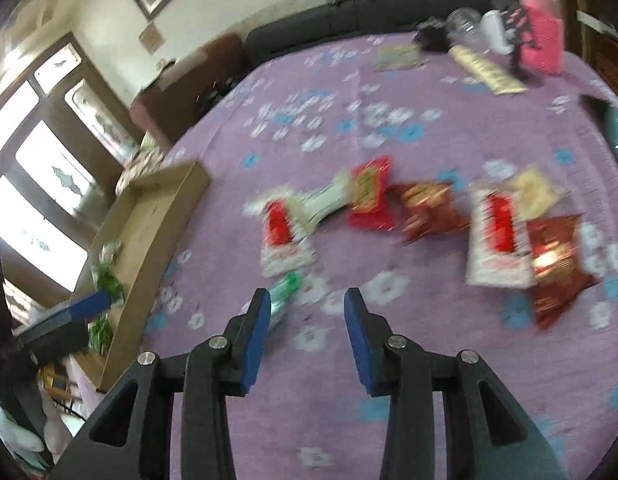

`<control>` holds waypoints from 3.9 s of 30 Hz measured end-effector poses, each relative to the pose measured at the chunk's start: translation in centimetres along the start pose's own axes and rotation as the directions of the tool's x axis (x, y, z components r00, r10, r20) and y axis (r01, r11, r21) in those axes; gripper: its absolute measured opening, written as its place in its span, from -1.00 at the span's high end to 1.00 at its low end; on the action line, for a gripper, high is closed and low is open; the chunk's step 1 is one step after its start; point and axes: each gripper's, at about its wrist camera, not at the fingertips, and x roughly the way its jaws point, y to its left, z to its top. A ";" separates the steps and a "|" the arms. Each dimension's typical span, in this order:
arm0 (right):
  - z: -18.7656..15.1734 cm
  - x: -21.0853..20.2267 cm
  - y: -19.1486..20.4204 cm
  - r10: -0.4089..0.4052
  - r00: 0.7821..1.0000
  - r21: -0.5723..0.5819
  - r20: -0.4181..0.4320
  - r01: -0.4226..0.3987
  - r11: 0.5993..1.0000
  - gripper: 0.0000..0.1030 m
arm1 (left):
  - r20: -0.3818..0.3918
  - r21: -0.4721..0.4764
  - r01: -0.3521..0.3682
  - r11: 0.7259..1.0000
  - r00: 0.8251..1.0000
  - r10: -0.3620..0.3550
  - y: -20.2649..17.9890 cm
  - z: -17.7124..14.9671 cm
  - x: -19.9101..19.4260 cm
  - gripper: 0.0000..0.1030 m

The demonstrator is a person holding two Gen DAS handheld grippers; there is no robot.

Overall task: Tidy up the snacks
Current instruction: 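Grasp the green-wrapped clear bag with the right gripper while the left grasps the white red-printed packet, then open both grippers over the box to drop the two packets, then grasp the red sesame candy with the right gripper while the left grasps the white packet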

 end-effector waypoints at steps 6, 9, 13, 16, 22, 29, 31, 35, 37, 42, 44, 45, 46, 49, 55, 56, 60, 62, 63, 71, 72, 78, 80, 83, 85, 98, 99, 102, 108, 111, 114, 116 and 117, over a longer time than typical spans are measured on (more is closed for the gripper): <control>-0.4 2.4 3.2 -0.090 0.996 -0.092 0.012 0.091 0.992 0.48 | -0.013 -0.011 -0.024 1.000 1.000 0.024 0.0 1.4 2.2 -0.56; -0.5 2.2 2.8 -0.090 0.996 -0.100 0.006 0.090 0.991 0.52 | -0.038 -0.017 -0.027 0.999 0.999 0.026 -0.3 1.9 3.9 -0.56; -1.1 0.4 0.8 -0.132 0.990 -0.093 0.041 0.135 0.986 0.53 | -0.071 0.004 -0.056 0.998 0.996 0.056 -1.2 2.4 6.5 -0.56; -1.3 -1.3 -2.3 -0.114 0.990 -0.015 0.086 0.116 0.993 0.53 | -0.091 0.038 -0.099 0.994 0.991 0.102 -2.2 2.7 9.1 -0.56; -1.2 -2.1 -5.9 -0.049 0.992 0.109 0.120 0.035 0.993 0.53 | -0.084 0.172 -0.198 0.965 0.973 0.215 -4.9 3.7 14.1 -0.56; -1.3 -2.4 -5.3 -0.046 0.990 0.085 0.134 0.035 0.996 0.53 | -0.076 0.276 -0.241 0.931 0.960 0.270 -5.6 3.6 15.8 0.45; -1.3 -2.3 -5.3 -0.047 0.989 0.083 0.138 0.036 0.996 0.53 | -0.067 0.248 -0.230 0.941 0.965 0.254 -4.9 3.6 15.0 0.46; -1.3 -2.3 -5.3 -0.052 0.987 0.078 0.149 0.040 0.996 0.53 | -0.044 0.217 -0.213 0.953 0.973 0.227 -4.3 3.4 13.0 0.47; -1.4 -2.4 -5.2 -0.051 0.987 0.072 0.155 0.040 0.997 0.53 | -0.030 0.203 -0.201 0.958 0.977 0.212 -4.1 3.4 11.6 0.47; -1.5 -2.9 -4.3 -0.050 0.981 0.042 0.187 0.043 0.998 0.53 | 0.012 0.147 -0.156 0.977 0.988 0.156 -2.6 3.7 6.6 0.47; -1.4 -3.0 -3.6 -0.043 0.982 0.033 0.183 0.038 0.999 0.52 | 0.037 0.111 -0.152 0.982 0.988 0.149 -1.1 4.3 4.1 0.47; -1.3 -3.1 -3.0 -0.032 0.984 0.020 0.176 0.028 0.999 0.52 | 0.050 0.101 -0.162 0.982 0.986 0.158 -0.3 4.6 3.0 0.47; -1.1 -3.1 -2.2 -0.020 0.985 0.006 0.170 0.019 1.000 0.52 | 0.064 0.090 -0.179 0.980 0.983 0.174 0.7 4.9 1.7 0.46; -0.2 -3.2 1.2 0.038 0.988 -0.053 0.152 -0.030 0.998 0.52 | 0.092 0.064 -0.239 0.969 0.968 0.232 3.8 5.7 -0.8 0.46; 2.1 -1.5 9.7 0.146 0.985 -0.183 0.089 -0.128 0.975 0.51 | 0.081 0.009 -0.314 0.950 0.947 0.312 9.8 6.7 -2.5 0.46; 2.5 -0.7 11.3 0.157 0.985 -0.204 0.073 -0.140 0.969 0.51 | 0.075 0.004 -0.320 0.947 0.945 0.319 10.5 6.7 -2.4 0.46; 2.5 2.5 15.9 0.156 0.988 -0.273 0.013 -0.147 0.951 0.51 | 0.050 -0.035 -0.327 0.944 0.943 0.329 13.2 7.0 -1.9 0.46; 2.4 3.9 17.3 0.148 0.989 -0.287 -0.012 -0.145 0.947 0.51 | 0.041 -0.050 -0.328 0.943 0.943 0.330 14.1 7.1 -1.6 0.46; 2.5 4.8 18.1 0.143 0.989 -0.295 -0.028 -0.145 0.945 0.51 | 0.036 -0.059 -0.331 0.942 0.942 0.333 14.6 7.1 -1.4 0.45; 2.3 9.1 20.3 0.092 0.992 -0.325 -0.082 -0.114 0.939 0.51 | -0.009 -0.101 -0.328 0.939 0.944 0.328 16.8 6.8 -0.6 0.43; 2.3 9.3 20.4 0.093 0.992 -0.326 -0.081 -0.115 0.938 0.50 | -0.010 -0.107 -0.323 0.940 0.946 0.323 16.9 6.8 -0.6 0.43; 2.4 7.6 19.2 0.124 0.991 -0.276 -0.042 -0.131 0.952 0.45 | 0.064 -0.141 -0.242 0.960 0.965 0.253 16.2 6.7 -2.8 -0.25; 2.6 5.8 18.2 0.131 0.991 -0.266 -0.001 -0.126 0.956 0.39 | 0.091 -0.136 -0.214 0.967 0.970 0.227 15.2 6.6 -3.9 -0.31; 3.4 3.1 15.7 0.139 0.989 -0.223 0.048 -0.125 0.967 0.36 | 0.120 -0.151 -0.154 0.976 0.978 0.173 13.5 6.7 -5.5 -0.56; 3.8 0.9 13.0 0.123 0.988 -0.186 0.090 -0.104 0.977 0.36 | 0.164 -0.164 -0.072 0.984 0.981 0.099 11.7 6.6 -6.9 -0.70; 6.3 -4.3 -5.7 -0.174 0.971 0.109 0.162 0.158 0.981 0.36 | 0.077 -0.134 0.210 0.968 0.977 -0.201 1.2 1.2 -1.6 -0.89; 6.7 -3.6 -5.5 -0.176 0.972 0.095 0.153 0.163 0.982 0.36 | 0.059 -0.119 0.180 0.976 0.983 -0.174 0.7 0.6 -0.8 -0.89; 7.7 -1.5 -4.9 -0.187 0.975 0.060 0.123 0.181 0.982 0.36 | 0.050 -0.066 0.099 0.993 0.994 -0.095 -0.3 -0.6 -0.4 -0.89; 9.0 4.4 -3.7 -0.256 0.967 -0.002 0.005 0.256 0.967 0.57 | 0.078 0.006 0.010 1.000 0.997 -0.010 0.0 -0.9 -2.2 -0.89; 8.3 4.9 -3.5 -0.249 0.968 -0.012 -0.009 0.249 0.968 0.67 | 0.088 0.031 -0.008 0.999 0.996 0.005 0.1 -0.7 -2.6 -0.89; 6.9 4.2 -3.1 -0.204 0.978 -0.021 -0.038 0.203 0.979 0.67 | 0.075 0.060 -0.013 0.998 0.997 0.009 -0.3 -0.4 -1.9 -0.87; 4.8 3.0 -2.8 -0.169 0.984 -0.027 -0.054 0.168 0.985 0.67 | 0.057 0.084 -0.011 0.996 0.998 0.006 -0.8 0.1 -1.0 -0.84; 3.8 2.3 -2.5 -0.165 0.985 -0.041 -0.056 0.163 0.986 0.67 | 0.045 0.109 -0.017 0.994 0.999 0.012 -1.3 0.3 -0.4 -0.83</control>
